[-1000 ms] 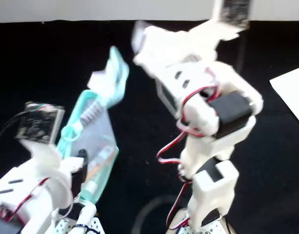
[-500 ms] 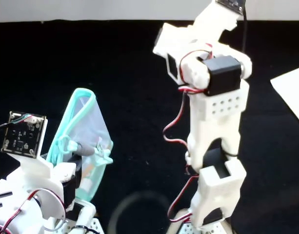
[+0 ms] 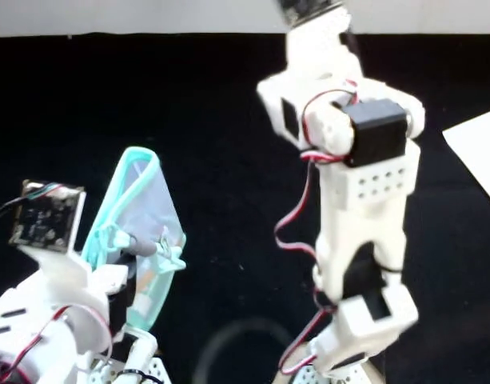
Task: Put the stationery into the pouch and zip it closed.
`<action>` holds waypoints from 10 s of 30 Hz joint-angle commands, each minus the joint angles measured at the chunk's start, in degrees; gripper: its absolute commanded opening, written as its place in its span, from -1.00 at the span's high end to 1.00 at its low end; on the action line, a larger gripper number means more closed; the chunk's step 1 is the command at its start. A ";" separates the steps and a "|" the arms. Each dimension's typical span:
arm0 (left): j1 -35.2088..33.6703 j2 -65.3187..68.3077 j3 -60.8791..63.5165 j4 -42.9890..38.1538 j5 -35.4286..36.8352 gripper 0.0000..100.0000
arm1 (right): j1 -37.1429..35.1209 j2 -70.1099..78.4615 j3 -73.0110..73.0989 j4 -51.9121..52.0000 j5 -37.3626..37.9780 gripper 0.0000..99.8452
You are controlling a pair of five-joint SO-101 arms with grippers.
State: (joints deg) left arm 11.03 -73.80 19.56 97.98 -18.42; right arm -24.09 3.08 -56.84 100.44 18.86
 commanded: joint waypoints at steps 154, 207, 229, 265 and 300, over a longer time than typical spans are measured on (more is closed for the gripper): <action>1.98 -6.90 -1.98 -1.67 2.55 0.99 | 11.74 -49.89 99.47 -66.24 -24.44 0.99; -0.75 -9.27 -5.58 -1.32 6.15 0.99 | 43.56 -6.29 105.89 -107.38 -20.31 0.99; -0.40 -8.92 35.30 -34.81 5.80 0.99 | 2.15 -35.56 86.20 -24.31 -20.40 0.52; 13.67 -9.54 19.03 -21.10 2.20 0.62 | -5.76 -40.31 81.63 -26.77 -25.14 0.53; -36.70 -9.36 70.20 -61.45 1.76 0.98 | 11.38 -40.04 126.29 -64.66 -24.88 0.99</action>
State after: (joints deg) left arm -23.87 -82.77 88.92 36.09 -16.22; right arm -13.71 -36.04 67.74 36.44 -5.76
